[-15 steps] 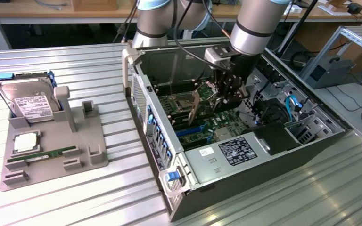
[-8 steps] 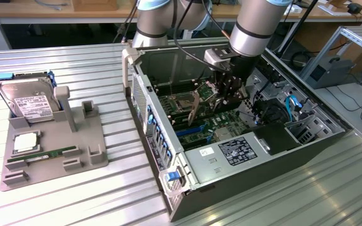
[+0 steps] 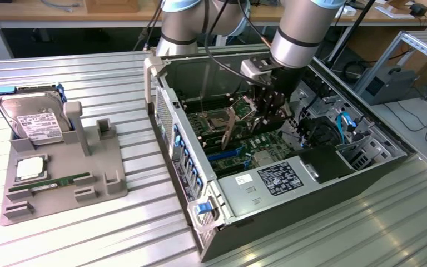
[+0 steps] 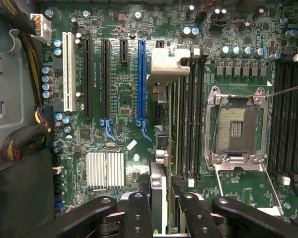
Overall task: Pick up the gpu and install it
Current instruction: 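Insert the gpu into the slot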
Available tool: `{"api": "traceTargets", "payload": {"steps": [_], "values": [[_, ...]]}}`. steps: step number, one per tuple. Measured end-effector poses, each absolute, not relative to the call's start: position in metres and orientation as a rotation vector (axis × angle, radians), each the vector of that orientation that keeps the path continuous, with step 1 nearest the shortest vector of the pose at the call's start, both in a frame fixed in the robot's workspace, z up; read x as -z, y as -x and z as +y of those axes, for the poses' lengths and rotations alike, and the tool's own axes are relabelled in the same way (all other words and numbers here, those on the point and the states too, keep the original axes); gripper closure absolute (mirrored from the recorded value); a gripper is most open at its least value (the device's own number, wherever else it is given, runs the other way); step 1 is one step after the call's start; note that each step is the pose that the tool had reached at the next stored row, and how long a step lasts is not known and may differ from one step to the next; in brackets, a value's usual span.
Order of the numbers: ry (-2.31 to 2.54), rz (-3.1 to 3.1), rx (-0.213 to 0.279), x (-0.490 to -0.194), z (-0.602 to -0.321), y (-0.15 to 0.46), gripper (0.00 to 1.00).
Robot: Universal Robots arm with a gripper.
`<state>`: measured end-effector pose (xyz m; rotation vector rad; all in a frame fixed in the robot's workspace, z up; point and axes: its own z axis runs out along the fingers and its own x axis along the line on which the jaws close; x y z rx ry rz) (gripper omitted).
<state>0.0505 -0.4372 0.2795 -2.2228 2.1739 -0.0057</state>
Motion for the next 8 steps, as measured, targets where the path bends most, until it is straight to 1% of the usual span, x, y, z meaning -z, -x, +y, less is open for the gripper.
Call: {"api": "traceTargets", "payload": {"steps": [8], "values": [[2.223,2.174,0.006,-0.278,-0.438,-0.0503,0.73]]}}
